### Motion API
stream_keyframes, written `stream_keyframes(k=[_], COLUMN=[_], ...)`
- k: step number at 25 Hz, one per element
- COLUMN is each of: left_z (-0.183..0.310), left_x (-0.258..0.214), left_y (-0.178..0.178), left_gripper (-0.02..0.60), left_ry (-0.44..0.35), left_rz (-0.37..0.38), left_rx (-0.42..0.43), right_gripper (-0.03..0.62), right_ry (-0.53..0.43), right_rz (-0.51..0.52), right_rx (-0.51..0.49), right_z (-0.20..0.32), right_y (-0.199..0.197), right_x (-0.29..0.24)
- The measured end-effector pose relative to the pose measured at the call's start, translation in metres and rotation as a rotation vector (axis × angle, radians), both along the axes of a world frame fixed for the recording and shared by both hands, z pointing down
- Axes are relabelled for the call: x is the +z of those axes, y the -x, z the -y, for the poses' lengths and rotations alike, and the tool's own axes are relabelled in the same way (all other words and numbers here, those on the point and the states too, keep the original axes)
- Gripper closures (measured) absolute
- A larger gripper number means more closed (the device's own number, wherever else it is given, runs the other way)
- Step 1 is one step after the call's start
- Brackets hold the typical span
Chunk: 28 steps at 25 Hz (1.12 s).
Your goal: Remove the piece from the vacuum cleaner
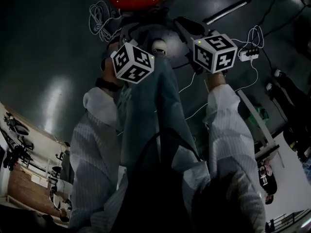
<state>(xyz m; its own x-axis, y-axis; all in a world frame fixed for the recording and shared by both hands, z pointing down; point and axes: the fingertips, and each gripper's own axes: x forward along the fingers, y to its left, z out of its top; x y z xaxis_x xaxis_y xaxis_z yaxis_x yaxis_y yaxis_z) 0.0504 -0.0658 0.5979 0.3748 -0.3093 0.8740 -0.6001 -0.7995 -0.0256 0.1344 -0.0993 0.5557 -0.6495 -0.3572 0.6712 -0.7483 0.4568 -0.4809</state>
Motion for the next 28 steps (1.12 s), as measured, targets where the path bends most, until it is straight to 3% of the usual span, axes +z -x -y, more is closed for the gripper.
stream_keyframes(k=[2, 5, 8, 12, 15, 19, 24, 28], left_z=[-0.002, -0.010, -0.013, -0.008, -0.008, -0.019, -0.026, -0.032], left_x=[0.014, 0.036, 0.056, 0.073, 0.074, 0.079, 0.079, 0.078], left_y=[-0.003, -0.007, -0.008, -0.011, -0.014, -0.014, -0.015, -0.018], left_gripper=[0.417, 0.411, 0.411, 0.411, 0.418, 0.536, 0.552, 0.551], left_ry=[0.009, -0.013, -0.046, -0.104, -0.105, -0.016, 0.057, 0.070], left_rz=[0.016, 0.082, 0.141, 0.207, 0.207, 0.175, 0.141, 0.141], left_rx=[0.050, 0.184, 0.272, 0.331, 0.316, 0.287, 0.265, 0.269], right_gripper=[0.546, 0.488, 0.456, 0.457, 0.459, 0.461, 0.462, 0.461], right_ry=[0.079, 0.189, 0.253, 0.259, 0.215, 0.194, 0.177, 0.187], right_rz=[0.048, 0.088, 0.077, 0.025, -0.040, -0.042, -0.059, -0.068], right_rx=[0.019, 0.041, -0.031, -0.150, -0.219, -0.270, -0.327, -0.325], right_z=[0.011, 0.024, 0.025, 0.018, 0.016, 0.015, 0.017, 0.017], right_y=[0.008, 0.021, 0.042, 0.063, 0.064, 0.064, 0.067, 0.068], right_x=[0.018, 0.042, 0.057, 0.074, 0.079, 0.080, 0.080, 0.082])
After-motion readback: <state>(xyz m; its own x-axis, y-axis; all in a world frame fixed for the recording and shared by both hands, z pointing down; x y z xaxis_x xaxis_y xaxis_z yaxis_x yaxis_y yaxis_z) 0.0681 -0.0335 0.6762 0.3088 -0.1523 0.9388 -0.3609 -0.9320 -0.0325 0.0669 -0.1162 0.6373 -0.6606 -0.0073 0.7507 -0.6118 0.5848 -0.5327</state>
